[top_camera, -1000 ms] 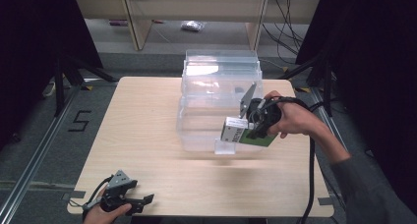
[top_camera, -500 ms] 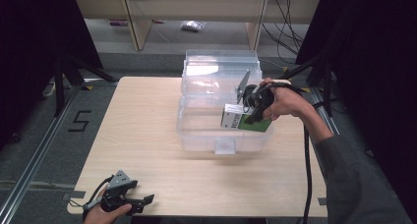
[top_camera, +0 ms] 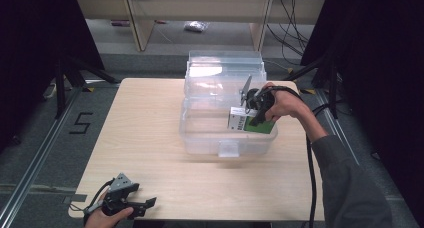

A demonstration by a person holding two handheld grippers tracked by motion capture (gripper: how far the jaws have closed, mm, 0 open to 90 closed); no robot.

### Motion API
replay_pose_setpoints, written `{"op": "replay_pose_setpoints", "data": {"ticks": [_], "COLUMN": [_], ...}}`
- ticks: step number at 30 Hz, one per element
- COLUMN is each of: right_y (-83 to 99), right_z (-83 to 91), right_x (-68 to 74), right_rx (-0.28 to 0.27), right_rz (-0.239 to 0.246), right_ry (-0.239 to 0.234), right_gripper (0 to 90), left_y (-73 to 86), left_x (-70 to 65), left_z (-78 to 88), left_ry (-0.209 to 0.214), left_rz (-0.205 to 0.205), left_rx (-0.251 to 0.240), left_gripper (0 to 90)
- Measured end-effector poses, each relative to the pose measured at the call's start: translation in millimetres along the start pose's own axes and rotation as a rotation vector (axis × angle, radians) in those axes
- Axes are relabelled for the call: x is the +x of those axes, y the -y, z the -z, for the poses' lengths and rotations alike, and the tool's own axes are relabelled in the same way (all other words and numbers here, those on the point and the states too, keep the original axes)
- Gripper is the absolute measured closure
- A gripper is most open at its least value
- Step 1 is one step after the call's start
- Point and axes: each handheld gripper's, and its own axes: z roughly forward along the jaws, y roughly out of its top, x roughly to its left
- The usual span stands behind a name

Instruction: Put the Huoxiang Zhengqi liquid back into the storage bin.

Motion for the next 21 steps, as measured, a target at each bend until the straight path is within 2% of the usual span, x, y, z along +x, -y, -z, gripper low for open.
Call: {"op": "replay_pose_setpoints", "data": {"ticks": [2,3,5,6,7,8,11,12,14,16,19,20,21], "right_y": [2.1,2.6,4.3,4.4,4.7,5.5,6.6,7.5,8.5,9.3,10.9,10.7,11.2], "right_z": [-5.5,-8.8,-13.4,-16.1,-18.3,-20.7,-26.1,-29.2,-34.2,-39.5,-44.4,-44.4,-46.2], "right_x": [1.1,-0.7,0.4,1.5,0.4,0.3,2.0,1.2,1.4,-1.1,-2.8,0.0,-0.6], "right_rx": [0.021,0.007,0.019,0.009,0.010,0.026,0.056,0.040,0.040,0.027,0.038,0.055,0.049], "right_rz": [-0.028,-0.001,-0.026,-0.027,-0.005,-0.004,-0.036,-0.016,-0.032,0.006,0.003,-0.034,-0.017], "right_ry": [-0.006,-0.012,-0.023,-0.035,-0.036,-0.022,-0.046,-0.043,-0.043,-0.053,-0.058,-0.062,-0.067], "right_gripper": [64.6,64.7,64.6,64.6,64.6,64.6,64.6,64.6,64.5,64.5,64.5,64.5,64.5], "left_y": [0.0,0.0,0.0,0.0,-0.1,0.0,0.4,0.2,0.0,-0.1,0.4,0.4,0.2], "left_x": [0.1,0.1,-0.1,-0.2,0.0,-0.1,-1.5,-0.6,-0.2,0.2,-1.2,-1.2,-0.3], "left_z": [-0.4,-0.6,-0.6,-0.5,-0.2,-0.1,-1.0,-1.0,-0.7,-1.0,-0.9,-0.8,-0.8], "left_ry": [0.000,0.000,0.001,0.001,0.003,0.001,-0.011,-0.006,0.000,0.003,-0.001,0.001,0.000], "left_rz": [0.003,0.003,0.001,0.000,0.000,0.001,0.007,0.002,0.002,-0.002,0.011,0.009,0.000], "left_rx": [0.001,0.002,0.002,0.000,0.002,0.001,-0.007,-0.004,0.001,0.002,0.000,-0.001,0.000], "left_gripper": [14.8,14.8,14.8,14.8,14.8,14.8,14.8,14.8,14.8,14.8,14.8,14.8,14.8]}}
